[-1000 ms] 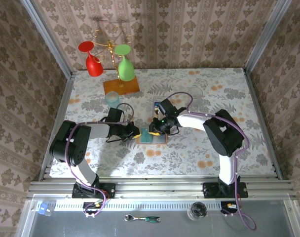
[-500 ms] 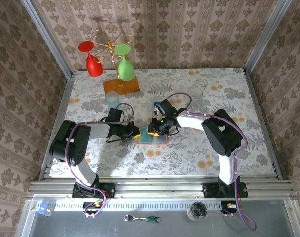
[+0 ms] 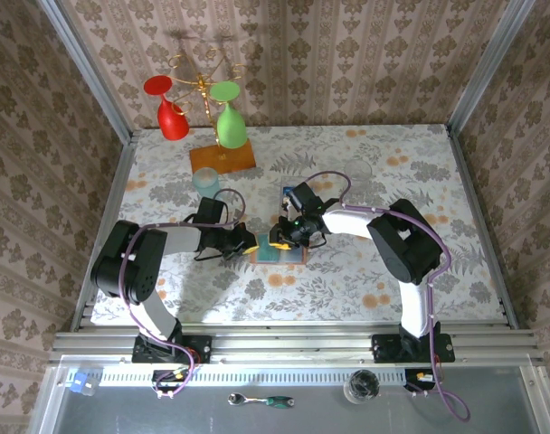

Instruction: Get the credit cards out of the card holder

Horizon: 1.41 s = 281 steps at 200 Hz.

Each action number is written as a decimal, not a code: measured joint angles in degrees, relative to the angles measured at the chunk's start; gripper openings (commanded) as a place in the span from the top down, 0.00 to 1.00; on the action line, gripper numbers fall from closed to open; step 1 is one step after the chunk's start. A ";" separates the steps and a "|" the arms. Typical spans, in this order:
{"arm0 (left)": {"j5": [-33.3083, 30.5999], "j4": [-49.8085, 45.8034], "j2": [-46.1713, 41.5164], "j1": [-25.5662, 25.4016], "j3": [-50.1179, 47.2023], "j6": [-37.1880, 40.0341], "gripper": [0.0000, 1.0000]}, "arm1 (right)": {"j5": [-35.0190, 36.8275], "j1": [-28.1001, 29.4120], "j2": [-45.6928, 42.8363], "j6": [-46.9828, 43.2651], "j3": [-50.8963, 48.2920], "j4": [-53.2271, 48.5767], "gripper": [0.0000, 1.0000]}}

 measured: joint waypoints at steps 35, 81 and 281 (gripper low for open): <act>0.13 -0.02 0.00 0.00 0.00 0.00 1.00 | 1.16 0.07 0.00 -0.92 0.22 -1.03 0.74; 0.15 -0.04 0.00 0.00 0.00 0.00 1.00 | 2.51 0.17 -0.02 -1.90 0.76 -2.69 0.73; -0.13 -4.42 -2.54 -0.79 2.40 0.02 1.00 | 4.39 0.15 -3.48 -3.39 1.11 -5.51 0.73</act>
